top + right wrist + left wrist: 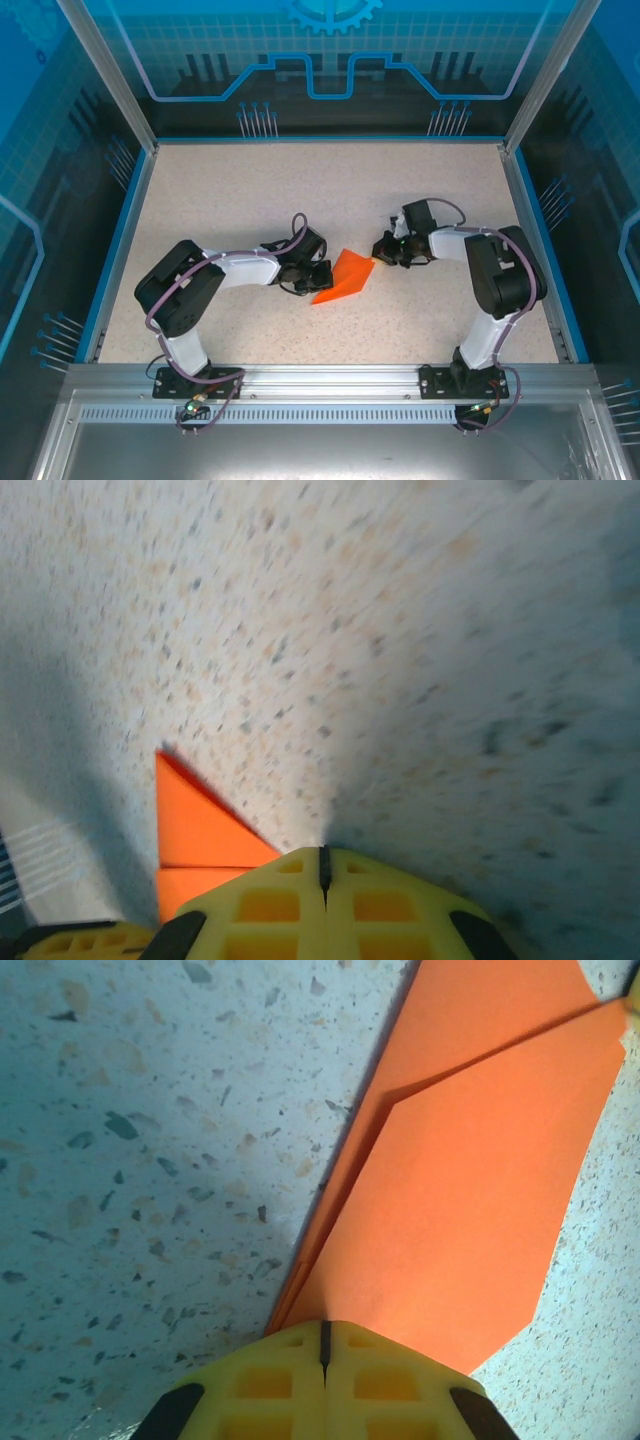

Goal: Fold a paper plane with a square sheet of paper (pick it up from the middle)
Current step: Fourth fold the wing at the center of the table.

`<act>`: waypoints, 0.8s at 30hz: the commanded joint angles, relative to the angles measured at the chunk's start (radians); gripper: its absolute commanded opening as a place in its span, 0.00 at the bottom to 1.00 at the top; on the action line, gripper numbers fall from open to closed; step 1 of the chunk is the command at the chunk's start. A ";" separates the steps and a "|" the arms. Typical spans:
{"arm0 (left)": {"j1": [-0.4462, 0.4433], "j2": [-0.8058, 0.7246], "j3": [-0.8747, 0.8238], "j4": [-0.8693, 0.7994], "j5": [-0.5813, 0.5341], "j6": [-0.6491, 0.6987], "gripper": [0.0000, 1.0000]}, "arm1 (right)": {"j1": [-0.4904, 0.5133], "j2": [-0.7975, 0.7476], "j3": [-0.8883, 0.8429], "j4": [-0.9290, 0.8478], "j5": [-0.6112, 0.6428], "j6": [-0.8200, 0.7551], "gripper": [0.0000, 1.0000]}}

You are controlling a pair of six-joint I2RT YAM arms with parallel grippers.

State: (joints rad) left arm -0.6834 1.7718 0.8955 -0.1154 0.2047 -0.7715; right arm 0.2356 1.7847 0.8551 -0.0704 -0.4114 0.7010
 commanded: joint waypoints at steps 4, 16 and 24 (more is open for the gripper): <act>0.007 0.028 -0.004 -0.210 -0.111 0.085 0.00 | -0.014 -0.154 -0.049 0.010 0.065 0.004 0.00; 0.027 0.008 0.090 -0.185 -0.125 0.355 0.00 | 0.185 -0.082 -0.028 0.075 -0.076 0.058 0.00; 0.028 0.005 0.081 -0.147 -0.076 0.343 0.00 | 0.241 0.038 0.018 0.121 -0.117 0.098 0.00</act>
State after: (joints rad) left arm -0.6628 1.7721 0.9680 -0.2535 0.1097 -0.4454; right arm 0.4595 1.7935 0.8429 0.0170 -0.4885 0.7757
